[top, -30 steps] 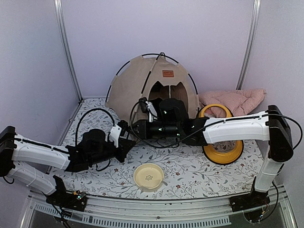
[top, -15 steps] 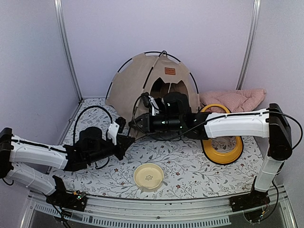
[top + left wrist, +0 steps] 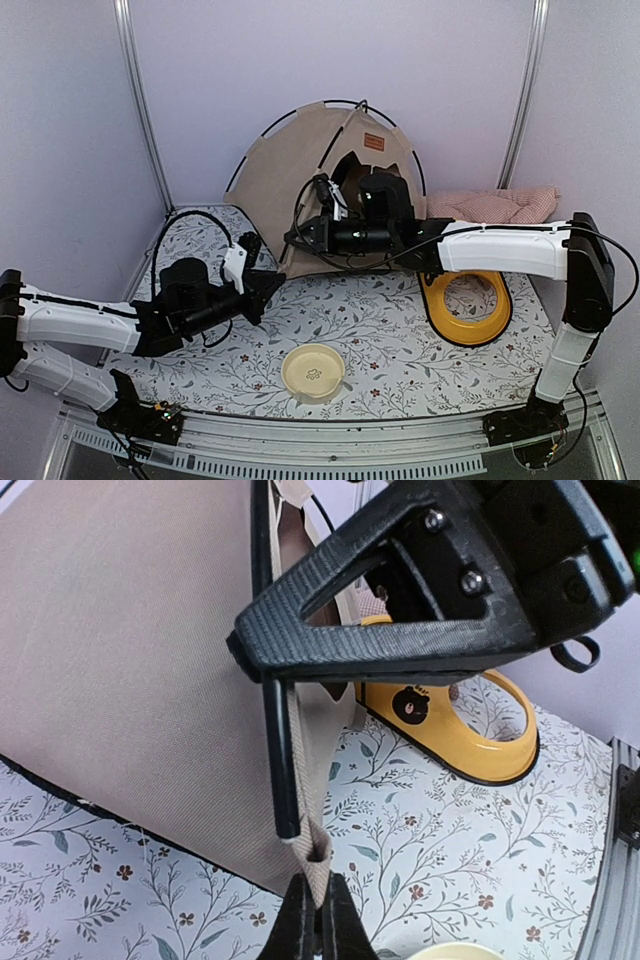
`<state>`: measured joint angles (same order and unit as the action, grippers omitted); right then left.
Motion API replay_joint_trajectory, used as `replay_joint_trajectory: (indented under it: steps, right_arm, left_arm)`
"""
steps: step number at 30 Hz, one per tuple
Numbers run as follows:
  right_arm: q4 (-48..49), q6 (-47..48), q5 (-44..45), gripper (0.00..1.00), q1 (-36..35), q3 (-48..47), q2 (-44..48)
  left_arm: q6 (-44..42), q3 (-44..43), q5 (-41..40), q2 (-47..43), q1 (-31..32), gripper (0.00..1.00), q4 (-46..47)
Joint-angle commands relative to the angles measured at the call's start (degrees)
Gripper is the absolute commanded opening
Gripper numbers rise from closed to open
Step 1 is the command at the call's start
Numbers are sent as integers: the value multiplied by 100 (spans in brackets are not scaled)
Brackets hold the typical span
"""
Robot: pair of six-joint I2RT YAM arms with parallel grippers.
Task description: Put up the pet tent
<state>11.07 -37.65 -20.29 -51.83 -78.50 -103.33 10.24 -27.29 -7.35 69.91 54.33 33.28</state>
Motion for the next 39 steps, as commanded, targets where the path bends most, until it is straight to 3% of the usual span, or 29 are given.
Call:
replay_joint_trajectory:
  steps: [1,39]
  right_arm:
    - [169,159,504,0,341,-217,243]
    - [167,56,453,0,349,94,271]
  left_arm:
    - [-88,-13,273,-48,34,0,-347]
    - [-122,-253,182,-227,39,0,-501]
